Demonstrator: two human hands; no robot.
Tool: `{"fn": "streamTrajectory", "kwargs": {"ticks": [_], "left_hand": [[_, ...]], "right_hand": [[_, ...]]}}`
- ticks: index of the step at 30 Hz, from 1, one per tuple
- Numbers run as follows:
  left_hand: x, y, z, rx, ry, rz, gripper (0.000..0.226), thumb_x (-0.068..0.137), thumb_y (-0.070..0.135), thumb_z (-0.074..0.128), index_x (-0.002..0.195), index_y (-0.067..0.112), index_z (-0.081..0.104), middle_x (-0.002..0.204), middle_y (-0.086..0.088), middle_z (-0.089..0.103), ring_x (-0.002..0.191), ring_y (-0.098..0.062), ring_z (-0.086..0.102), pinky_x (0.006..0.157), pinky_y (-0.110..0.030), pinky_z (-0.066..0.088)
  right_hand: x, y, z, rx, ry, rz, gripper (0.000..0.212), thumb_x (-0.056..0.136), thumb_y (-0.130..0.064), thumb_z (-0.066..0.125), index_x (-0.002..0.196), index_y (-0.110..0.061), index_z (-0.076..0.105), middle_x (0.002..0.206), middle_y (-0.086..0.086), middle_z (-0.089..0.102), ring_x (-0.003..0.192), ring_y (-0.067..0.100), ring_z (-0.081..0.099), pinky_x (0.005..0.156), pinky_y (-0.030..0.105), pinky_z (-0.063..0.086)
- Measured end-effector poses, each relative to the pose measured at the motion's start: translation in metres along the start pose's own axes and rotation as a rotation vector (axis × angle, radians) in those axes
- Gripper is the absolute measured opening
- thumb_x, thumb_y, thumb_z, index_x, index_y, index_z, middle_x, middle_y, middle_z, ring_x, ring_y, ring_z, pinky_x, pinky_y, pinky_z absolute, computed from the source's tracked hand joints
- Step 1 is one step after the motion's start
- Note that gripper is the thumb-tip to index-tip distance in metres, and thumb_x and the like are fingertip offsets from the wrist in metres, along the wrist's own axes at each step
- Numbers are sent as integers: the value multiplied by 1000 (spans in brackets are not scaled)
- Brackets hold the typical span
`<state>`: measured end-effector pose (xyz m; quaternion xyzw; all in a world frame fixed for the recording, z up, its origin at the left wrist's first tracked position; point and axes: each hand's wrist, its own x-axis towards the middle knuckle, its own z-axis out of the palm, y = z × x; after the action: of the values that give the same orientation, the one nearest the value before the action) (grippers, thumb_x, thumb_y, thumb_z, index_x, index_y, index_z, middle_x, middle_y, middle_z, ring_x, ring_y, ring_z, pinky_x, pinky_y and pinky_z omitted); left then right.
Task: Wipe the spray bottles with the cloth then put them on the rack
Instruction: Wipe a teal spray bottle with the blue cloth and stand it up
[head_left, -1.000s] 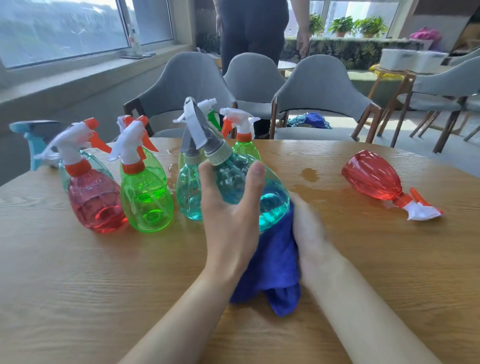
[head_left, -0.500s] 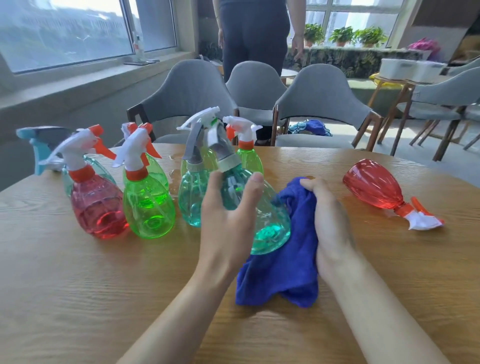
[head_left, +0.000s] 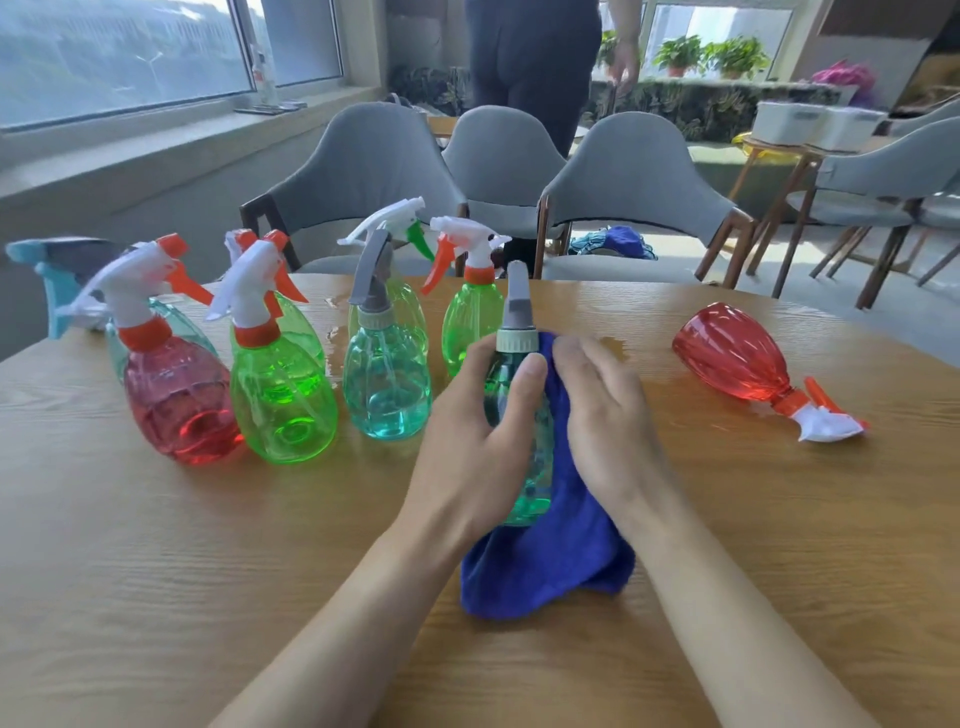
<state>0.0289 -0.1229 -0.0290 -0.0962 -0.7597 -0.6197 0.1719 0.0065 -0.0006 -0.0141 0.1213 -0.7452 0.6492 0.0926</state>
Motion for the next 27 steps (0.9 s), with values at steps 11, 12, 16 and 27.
{"fn": "streamTrajectory", "kwargs": {"ticks": [11,12,16,27], "left_hand": [[10,-11,-9,132,111,-7,22,109,47,54,131,40,55,116,25,66,95,6,61,84,-11,43],[10,-11,-9,118,108,-2,20,108,44,58,128,40,55,113,26,66,94,5,61,83,-12,43],[9,-14,-7,211,89,33,32,101,42,73,124,39,51,120,27,65,116,9,58,91,-4,37],[8,-11,-8,281,-38,36,43,108,32,50,151,38,47,142,20,63,130,-6,60,111,-40,49]], "right_hand": [[3,1,-6,111,144,9,24,111,-19,51,104,-23,73,95,-7,74,94,10,66,87,28,51],[5,2,-6,188,203,64,23,110,-21,52,101,-24,73,94,-4,73,92,15,65,87,36,51],[7,-5,-7,525,329,179,20,109,-17,53,92,-17,63,77,5,68,74,21,65,68,33,53],[1,-18,7,99,79,-155,34,102,-32,53,133,-22,63,128,2,68,124,20,63,111,41,47]]}}
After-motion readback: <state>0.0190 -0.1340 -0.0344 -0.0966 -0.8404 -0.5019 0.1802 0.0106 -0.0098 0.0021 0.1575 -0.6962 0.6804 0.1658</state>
